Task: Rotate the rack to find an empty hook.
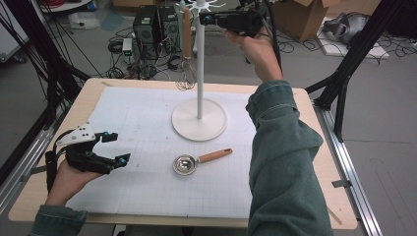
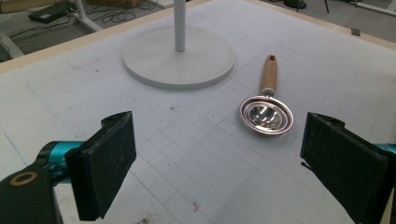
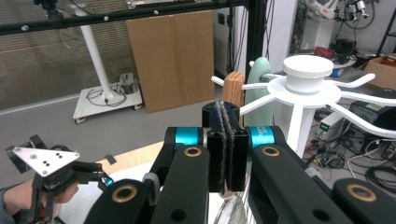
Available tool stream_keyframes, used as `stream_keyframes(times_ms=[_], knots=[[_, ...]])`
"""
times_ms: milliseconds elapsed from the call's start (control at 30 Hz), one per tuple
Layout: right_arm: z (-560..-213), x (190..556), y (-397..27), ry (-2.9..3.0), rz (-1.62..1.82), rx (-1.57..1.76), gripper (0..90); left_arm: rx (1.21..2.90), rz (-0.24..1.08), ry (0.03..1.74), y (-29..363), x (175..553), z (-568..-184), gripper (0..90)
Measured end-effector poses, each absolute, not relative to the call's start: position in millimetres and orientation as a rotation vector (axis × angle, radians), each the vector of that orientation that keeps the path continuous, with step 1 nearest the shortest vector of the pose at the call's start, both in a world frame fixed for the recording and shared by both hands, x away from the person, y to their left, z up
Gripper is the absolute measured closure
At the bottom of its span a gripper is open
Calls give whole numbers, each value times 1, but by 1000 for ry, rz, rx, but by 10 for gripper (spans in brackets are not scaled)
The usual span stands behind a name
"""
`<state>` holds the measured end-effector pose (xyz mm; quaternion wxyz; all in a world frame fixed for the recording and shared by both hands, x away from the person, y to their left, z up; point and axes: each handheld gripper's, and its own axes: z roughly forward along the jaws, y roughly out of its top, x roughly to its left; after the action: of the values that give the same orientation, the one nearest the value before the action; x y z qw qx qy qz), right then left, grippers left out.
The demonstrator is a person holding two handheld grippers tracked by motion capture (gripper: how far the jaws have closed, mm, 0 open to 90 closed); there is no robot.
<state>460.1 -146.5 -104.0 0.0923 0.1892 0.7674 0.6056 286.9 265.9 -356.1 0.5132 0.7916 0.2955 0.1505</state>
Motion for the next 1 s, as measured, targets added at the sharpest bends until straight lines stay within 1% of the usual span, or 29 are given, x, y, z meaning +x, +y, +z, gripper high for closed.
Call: stream_keyframes(times_ms=[33, 167, 233, 300, 433, 667, 900, 1000], knots=[[-104, 459, -147, 2279, 1805, 553, 894, 1901, 361, 713, 266, 287, -356, 110], [-108, 454, -154, 2276, 1833, 537, 829, 1902, 361, 714, 266, 287, -357, 110], [-110, 452, -157, 2284, 1832, 536, 810, 1906, 360, 709, 266, 287, -357, 110], [-113, 449, -161, 2279, 1844, 536, 768, 1902, 356, 715, 266, 287, -357, 110], [-120, 444, -168, 2276, 1851, 564, 646, 1913, 359, 710, 265, 288, -358, 110], [-132, 437, -178, 2270, 1831, 579, 505, 1915, 354, 712, 263, 289, -359, 110], [-156, 432, -188, 2283, 1804, 620, 430, 1914, 354, 710, 260, 290, -360, 103], [-168, 428, -192, 2310, 1789, 637, 418, 1926, 351, 711, 259, 291, -361, 103]])
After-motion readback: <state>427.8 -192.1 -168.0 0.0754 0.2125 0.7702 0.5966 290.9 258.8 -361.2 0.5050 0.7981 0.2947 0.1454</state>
